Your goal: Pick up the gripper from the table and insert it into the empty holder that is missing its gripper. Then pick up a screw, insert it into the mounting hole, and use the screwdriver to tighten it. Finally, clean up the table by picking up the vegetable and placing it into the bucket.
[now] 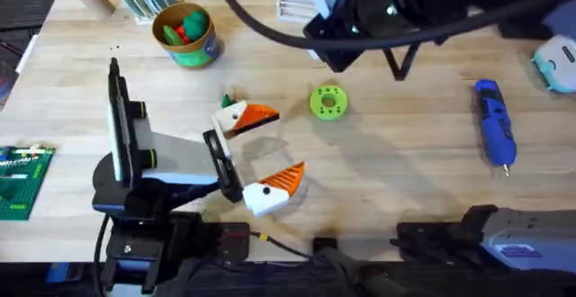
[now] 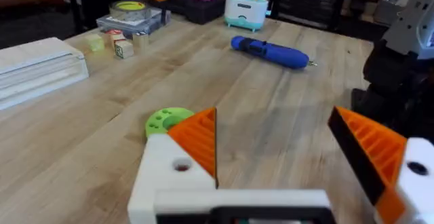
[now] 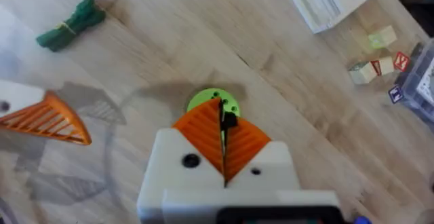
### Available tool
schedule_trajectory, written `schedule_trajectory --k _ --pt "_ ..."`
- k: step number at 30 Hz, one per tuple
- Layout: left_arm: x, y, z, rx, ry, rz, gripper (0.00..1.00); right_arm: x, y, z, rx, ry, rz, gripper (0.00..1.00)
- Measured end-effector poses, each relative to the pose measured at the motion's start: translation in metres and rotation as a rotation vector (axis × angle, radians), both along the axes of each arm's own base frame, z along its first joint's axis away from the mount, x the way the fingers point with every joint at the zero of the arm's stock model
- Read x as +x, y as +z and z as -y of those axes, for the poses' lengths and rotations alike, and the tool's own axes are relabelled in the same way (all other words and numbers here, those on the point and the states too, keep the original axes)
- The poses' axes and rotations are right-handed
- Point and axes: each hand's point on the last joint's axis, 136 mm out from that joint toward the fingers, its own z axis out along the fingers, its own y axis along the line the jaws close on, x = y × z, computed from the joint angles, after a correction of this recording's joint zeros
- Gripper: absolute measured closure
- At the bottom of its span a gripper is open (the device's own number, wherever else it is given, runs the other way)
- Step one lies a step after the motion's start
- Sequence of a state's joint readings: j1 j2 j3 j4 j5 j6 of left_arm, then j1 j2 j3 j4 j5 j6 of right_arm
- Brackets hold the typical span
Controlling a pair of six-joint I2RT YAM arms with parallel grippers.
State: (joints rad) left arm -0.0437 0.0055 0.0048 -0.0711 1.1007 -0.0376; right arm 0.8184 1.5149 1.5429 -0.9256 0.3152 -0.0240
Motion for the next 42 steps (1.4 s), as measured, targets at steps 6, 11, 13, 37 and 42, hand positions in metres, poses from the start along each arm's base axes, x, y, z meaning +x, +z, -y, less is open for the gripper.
schedule_trajectory --k 6,11,13,37,42 --pt "0.0 0.0 0.0 0.0 0.0 0.0 0.008 -0.017 0.012 -0.039 -0.046 0.136 -0.028 0.995" --pt "0.0 0.0 0.0 0.0 0.0 0.001 0.008 -0.033 0.006 -0.075 -0.07 0.24 -0.036 0.995" --pt "0.0 0.0 0.0 0.0 0.0 0.0 0.008 -0.043 0.004 -0.086 -0.076 0.28 -0.038 0.995" --pt "0.0 0.0 0.0 0.0 0.0 0.0 0.009 -0.092 0.009 -0.136 -0.023 0.449 -0.014 0.995" --pt "0.0 0.0 0.0 0.0 0.0 0.0 0.008 -0.097 0.006 -0.138 -0.018 0.463 -0.034 0.995"
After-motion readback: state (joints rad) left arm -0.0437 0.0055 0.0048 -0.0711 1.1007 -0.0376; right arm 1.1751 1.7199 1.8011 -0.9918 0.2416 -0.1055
